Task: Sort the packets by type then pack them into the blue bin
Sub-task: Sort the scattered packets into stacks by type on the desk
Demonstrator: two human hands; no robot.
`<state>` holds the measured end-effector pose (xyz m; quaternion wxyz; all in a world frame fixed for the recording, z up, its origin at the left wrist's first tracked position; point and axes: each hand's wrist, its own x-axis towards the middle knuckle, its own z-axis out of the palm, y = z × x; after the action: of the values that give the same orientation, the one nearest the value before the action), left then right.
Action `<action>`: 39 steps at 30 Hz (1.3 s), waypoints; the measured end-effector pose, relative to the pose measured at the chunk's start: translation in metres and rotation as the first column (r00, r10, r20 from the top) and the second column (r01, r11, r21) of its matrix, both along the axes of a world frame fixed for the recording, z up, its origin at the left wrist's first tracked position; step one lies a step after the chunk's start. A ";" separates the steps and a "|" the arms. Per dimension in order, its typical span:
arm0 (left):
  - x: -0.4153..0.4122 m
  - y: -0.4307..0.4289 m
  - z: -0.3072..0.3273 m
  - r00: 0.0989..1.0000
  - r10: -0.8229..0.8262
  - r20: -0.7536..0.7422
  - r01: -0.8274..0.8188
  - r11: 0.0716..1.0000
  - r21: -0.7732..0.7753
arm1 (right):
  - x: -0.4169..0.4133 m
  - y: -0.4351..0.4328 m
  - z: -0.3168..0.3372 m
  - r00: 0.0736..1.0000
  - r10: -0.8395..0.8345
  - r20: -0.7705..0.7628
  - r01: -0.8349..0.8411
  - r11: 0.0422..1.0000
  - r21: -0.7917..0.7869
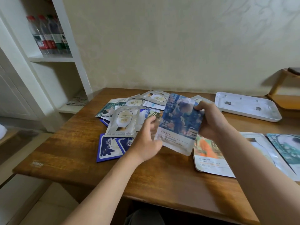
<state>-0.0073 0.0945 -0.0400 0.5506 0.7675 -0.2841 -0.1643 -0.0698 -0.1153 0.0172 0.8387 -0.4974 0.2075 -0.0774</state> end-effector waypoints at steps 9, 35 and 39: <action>-0.013 -0.015 0.007 0.938 -0.025 -0.346 -0.064 0.967 -0.245 | -0.006 0.000 -0.002 0.997 -0.039 -0.065 0.031 0.993 -0.110; -0.061 -0.102 0.015 0.873 -0.125 -0.471 -0.042 0.943 -0.330 | -0.094 -0.062 -0.007 0.993 -0.102 -0.062 0.070 0.920 -0.385; -0.068 -0.108 0.012 0.885 -0.114 -0.451 -0.025 0.956 -0.291 | -0.102 -0.068 -0.013 0.987 -0.127 -0.103 0.072 0.904 -0.422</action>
<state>-0.0750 -0.0134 -0.0280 0.7044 0.6107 -0.1830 -0.3121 -0.1716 -0.1830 0.0042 0.6931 -0.6577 0.2646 -0.1307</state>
